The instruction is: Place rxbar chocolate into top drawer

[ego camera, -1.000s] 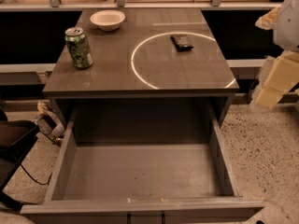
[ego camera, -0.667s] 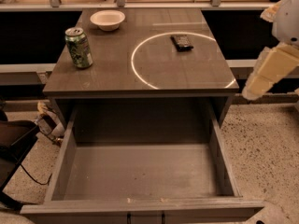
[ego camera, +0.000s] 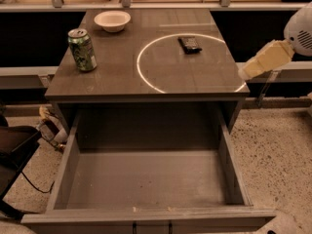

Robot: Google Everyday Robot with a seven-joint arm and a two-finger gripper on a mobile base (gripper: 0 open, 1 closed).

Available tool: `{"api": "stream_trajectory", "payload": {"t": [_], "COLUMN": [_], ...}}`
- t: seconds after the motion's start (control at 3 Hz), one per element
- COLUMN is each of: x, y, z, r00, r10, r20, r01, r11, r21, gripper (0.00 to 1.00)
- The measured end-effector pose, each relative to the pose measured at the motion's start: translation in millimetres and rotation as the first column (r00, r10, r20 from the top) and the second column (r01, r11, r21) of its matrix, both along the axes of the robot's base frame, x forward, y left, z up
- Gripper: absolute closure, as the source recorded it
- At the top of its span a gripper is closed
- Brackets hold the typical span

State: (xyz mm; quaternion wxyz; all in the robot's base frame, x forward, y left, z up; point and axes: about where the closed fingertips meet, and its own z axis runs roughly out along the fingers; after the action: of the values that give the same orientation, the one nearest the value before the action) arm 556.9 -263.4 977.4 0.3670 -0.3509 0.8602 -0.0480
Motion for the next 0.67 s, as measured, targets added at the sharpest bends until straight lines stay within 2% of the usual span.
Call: {"api": "stream_trajectory", "payload": {"t": [0.33,0.67], "x": [35,77], "y": [-11,-7], "z": [-3,4], "r00": [0.9898,0.9652], "r10": [-0.11,-0.165], "r20": [0.09,0.203], "r01": [0.099,0.11], "r11": [0.988,0.961], "r21": [0.121,0.255], "gripper": [0.0,0.0]}}
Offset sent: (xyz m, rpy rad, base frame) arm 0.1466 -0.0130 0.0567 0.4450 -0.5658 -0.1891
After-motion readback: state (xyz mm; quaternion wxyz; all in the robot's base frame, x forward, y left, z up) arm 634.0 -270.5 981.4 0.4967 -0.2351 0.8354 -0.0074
